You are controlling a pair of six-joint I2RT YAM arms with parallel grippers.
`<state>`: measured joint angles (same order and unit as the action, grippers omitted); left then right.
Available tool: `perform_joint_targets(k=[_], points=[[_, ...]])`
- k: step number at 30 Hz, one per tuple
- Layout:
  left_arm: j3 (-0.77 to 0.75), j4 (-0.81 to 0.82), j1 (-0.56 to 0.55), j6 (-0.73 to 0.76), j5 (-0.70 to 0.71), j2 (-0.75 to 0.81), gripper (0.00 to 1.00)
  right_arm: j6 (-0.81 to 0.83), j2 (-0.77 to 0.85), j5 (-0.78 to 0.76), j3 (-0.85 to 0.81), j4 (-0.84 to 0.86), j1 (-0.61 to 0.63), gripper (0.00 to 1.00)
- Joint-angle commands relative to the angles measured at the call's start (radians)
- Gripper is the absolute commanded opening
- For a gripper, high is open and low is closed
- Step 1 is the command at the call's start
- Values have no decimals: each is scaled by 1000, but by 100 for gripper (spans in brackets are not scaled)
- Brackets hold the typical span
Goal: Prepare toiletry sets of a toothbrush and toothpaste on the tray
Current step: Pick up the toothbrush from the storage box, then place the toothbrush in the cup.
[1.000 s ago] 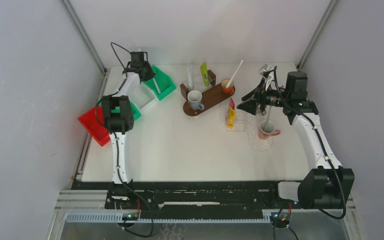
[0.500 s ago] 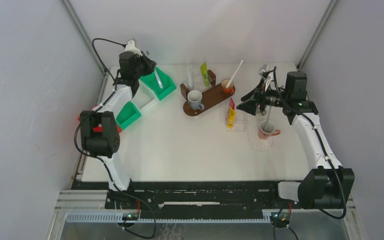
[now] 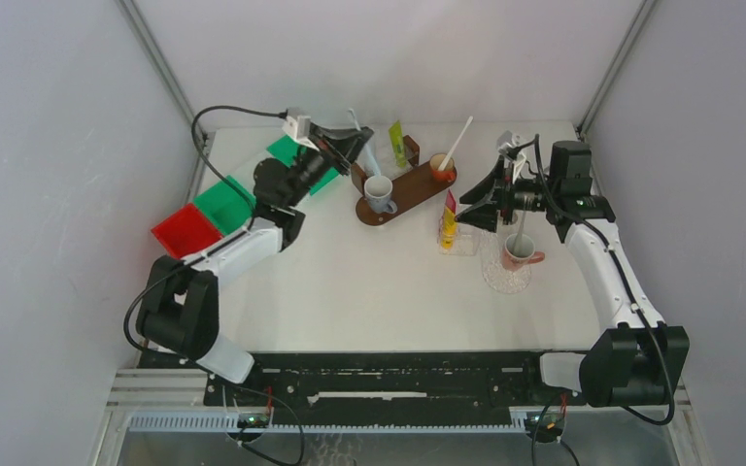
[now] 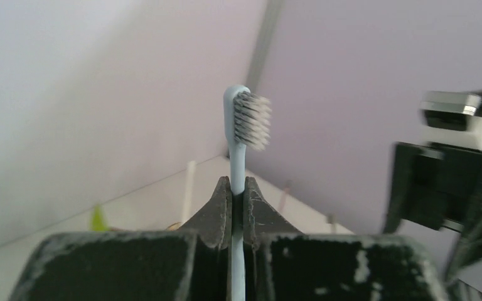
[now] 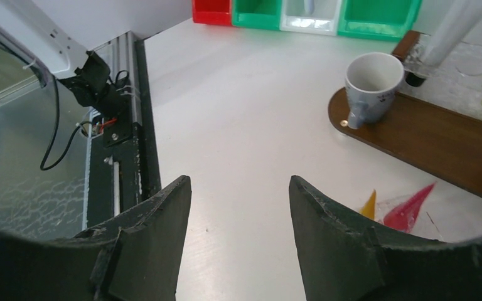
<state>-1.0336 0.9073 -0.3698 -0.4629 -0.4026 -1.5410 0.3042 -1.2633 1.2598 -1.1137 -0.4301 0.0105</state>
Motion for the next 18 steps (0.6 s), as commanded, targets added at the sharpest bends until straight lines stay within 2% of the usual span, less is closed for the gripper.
perform_joint_targets(k=[1, 4, 11, 18], points=[[96, 375, -94, -57, -33, 20, 0, 92, 15, 84, -11, -27, 26, 67], [123, 458, -175, -75, -30, 1, 0, 121, 14, 86, -11, -42, 40, 68], [122, 458, -291, -26, -32, -26, 0, 255, 8, 88, -8, -103, 73, 72], [104, 467, -353, -65, -64, -74, 0, 257, 29, 58, 59, 1, 97, 74]])
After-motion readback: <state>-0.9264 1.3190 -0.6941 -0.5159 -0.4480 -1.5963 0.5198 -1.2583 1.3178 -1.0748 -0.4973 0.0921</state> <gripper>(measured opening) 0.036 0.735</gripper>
